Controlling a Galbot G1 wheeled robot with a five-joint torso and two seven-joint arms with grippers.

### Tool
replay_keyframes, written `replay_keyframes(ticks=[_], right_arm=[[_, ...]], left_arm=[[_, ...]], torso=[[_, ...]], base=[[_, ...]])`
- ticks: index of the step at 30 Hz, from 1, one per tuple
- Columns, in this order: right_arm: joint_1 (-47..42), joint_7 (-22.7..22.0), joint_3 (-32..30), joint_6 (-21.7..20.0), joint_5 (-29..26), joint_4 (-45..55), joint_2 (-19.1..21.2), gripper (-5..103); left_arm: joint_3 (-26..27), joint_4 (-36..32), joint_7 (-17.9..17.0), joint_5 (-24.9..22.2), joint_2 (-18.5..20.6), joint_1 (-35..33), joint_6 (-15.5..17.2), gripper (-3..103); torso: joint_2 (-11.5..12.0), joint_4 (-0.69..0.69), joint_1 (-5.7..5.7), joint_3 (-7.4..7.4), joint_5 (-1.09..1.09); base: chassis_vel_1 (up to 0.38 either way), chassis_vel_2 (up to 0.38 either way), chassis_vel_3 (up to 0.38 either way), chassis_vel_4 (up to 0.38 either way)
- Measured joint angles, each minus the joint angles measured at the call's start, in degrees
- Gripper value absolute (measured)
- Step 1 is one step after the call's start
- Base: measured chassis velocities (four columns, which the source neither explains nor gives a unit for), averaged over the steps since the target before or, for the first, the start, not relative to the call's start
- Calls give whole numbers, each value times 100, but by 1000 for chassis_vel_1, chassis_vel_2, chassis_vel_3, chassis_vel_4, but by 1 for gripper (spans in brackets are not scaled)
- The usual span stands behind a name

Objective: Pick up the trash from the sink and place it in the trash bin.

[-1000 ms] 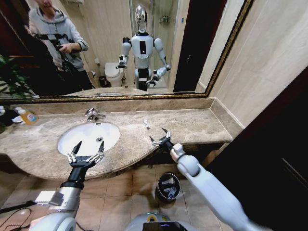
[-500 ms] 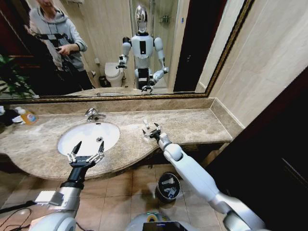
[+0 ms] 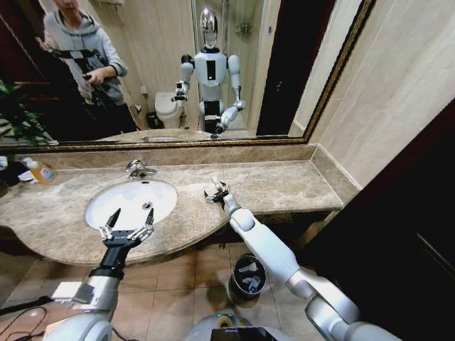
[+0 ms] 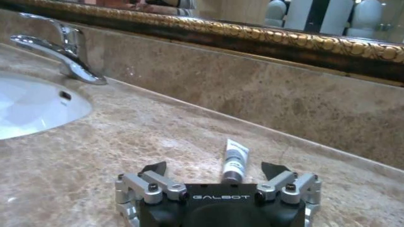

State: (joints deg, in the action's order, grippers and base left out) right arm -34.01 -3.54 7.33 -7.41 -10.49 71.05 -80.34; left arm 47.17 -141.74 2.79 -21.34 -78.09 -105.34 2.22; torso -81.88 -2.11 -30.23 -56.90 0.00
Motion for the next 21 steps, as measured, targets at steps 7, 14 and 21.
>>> replay_keyframes(ticks=[7, 14, 21], right_arm=[[0, -9, -8, -14, -86, 29, 75, 77], [-24, -72, 13, -114, -326, 144, 124, 50], [-27, -106, 14, -147, -469, 200, 151, 23]], left_arm=[[0, 0, 0, 0, 0, 0, 0, 100], [0, 0, 0, 0, 0, 0, 0, 100], [0, 0, 0, 0, 0, 0, 0, 100]], torso=[[0, 0, 0, 0, 0], [0, 0, 0, 0, 0], [0, 0, 0, 0, 0]], base=[[0, 0, 0, 0], [0, 0, 0, 0], [0, 0, 0, 0]])
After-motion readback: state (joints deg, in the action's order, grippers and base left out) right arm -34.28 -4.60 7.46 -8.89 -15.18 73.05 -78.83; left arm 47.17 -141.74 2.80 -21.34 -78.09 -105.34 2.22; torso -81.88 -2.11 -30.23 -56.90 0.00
